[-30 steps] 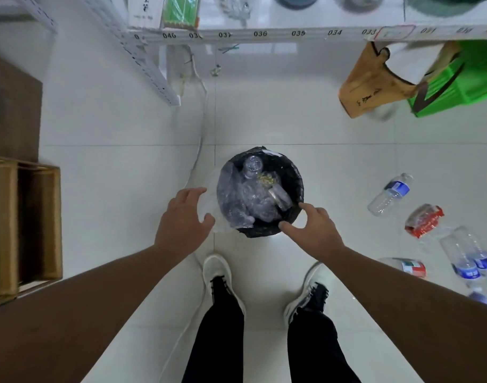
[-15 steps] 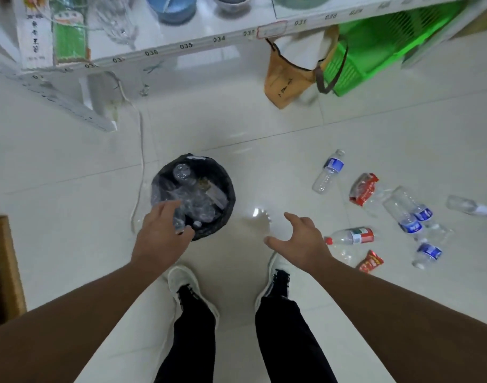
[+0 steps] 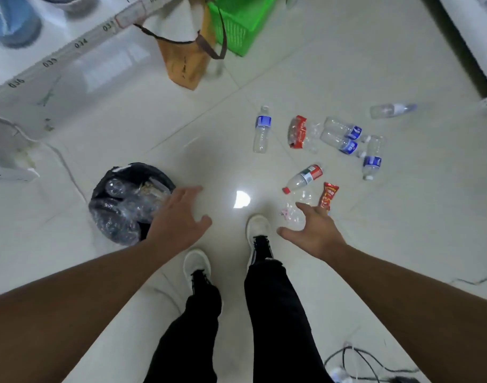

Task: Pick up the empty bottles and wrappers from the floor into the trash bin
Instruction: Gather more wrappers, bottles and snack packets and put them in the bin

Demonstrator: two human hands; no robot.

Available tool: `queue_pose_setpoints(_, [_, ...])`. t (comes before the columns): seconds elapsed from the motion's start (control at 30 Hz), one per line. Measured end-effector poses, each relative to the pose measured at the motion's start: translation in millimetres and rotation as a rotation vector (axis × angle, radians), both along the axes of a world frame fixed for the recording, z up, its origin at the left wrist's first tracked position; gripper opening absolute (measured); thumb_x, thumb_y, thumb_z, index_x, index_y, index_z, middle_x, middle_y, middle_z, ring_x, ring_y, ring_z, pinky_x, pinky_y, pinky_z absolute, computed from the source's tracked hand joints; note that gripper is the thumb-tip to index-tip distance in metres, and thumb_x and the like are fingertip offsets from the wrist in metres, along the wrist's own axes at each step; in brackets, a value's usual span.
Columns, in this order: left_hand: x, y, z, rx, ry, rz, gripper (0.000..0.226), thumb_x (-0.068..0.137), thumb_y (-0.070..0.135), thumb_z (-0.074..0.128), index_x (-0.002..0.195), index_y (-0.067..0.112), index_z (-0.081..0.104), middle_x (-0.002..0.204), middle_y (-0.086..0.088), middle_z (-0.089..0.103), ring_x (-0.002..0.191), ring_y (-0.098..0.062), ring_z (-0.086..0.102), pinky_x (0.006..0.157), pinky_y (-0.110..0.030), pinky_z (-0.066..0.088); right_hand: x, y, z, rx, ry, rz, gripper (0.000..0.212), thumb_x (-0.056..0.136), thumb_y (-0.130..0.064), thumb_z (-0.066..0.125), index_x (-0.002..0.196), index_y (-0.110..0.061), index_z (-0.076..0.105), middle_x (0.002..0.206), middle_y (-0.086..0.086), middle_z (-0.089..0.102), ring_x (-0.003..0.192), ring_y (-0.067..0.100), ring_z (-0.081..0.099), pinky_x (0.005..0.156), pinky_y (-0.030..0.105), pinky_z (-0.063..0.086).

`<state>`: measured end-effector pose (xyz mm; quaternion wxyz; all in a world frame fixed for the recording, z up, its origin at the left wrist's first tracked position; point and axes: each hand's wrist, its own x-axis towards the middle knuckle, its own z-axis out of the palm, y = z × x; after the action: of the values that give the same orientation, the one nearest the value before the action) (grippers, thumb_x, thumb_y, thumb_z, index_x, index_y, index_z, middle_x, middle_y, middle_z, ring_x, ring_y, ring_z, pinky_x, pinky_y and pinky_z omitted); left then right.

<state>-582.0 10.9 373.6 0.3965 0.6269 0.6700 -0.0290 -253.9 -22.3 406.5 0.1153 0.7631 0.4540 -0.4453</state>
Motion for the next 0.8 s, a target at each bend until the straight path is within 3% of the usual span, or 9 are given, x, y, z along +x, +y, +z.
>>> queue_pose_setpoints(0.1, [20.5,-3.2,35.4,-0.038,-0.01,-0.069,0.078,0.081,0.052,0.061,0.155,0.031,0.043,0.154,0.0,0.045,0.142,-0.026,0.044,0.117,-0.046,0.037,16.5,-32.2,27.1,0.005,0.053,-0.215,0.103,0.071,-0.078,0.072,0.161,-0.04,0.039,0.16,0.0,0.041,0.146,0.029,0.046,0.111,0.045,0.046])
queue_pose_setpoints(0.2, [41.8,1.4,50.1,-0.037,-0.023,-0.172,0.078,0.086,0.048,0.065,0.158,0.033,0.04,0.157,0.002,0.043,0.145,-0.024,0.04,0.119,-0.046,0.037,41.7,-58.4,39.7,0.026,0.052,-0.294,0.108,0.07,-0.081,0.07,0.163,-0.042,0.033,0.163,0.0,0.038,0.149,0.029,0.044,0.115,0.048,0.046])
queue_pose_setpoints(0.33, [80.7,15.2,35.7,-0.06,0.009,-0.189,0.078,0.088,0.049,0.067,0.159,0.035,0.039,0.158,-0.002,0.042,0.138,-0.027,0.049,0.115,-0.046,0.043,92.2,-74.9,24.7,0.043,0.048,-0.38,0.107,0.071,-0.079,0.073,0.163,-0.041,0.034,0.164,-0.003,0.035,0.148,0.027,0.044,0.114,0.046,0.047])
queue_pose_setpoints(0.53, [170.7,7.9,3.7,-0.095,0.049,-0.182,0.078,0.085,0.055,0.063,0.157,0.036,0.04,0.157,-0.002,0.041,0.143,-0.027,0.044,0.119,-0.046,0.038,167.8,-88.9,-13.1,0.011,0.087,-0.487,0.108,0.072,-0.078,0.076,0.164,-0.039,0.034,0.163,-0.002,0.03,0.146,0.026,0.047,0.111,0.043,0.048])
queue_pose_setpoints(0.63, [211.2,3.2,-1.7,-0.139,0.101,-0.114,0.074,0.087,0.05,0.068,0.155,0.037,0.042,0.154,-0.004,0.044,0.139,-0.03,0.048,0.115,-0.048,0.041,198.4,-91.6,-18.0,0.036,0.142,-0.559,0.108,0.073,-0.077,0.078,0.164,-0.037,0.035,0.162,0.001,0.032,0.146,0.026,0.047,0.114,0.044,0.046])
queue_pose_setpoints(0.8, [257.7,13.8,-22.3,-0.163,0.217,-0.122,0.079,0.076,0.054,0.058,0.152,0.033,0.046,0.148,-0.006,0.05,0.13,-0.035,0.053,0.107,-0.05,0.045,248.5,-90.3,-33.4,0.061,0.133,-0.634,0.108,0.074,-0.074,0.082,0.164,-0.036,0.036,0.162,0.005,0.036,0.147,0.028,0.048,0.117,0.041,0.042])
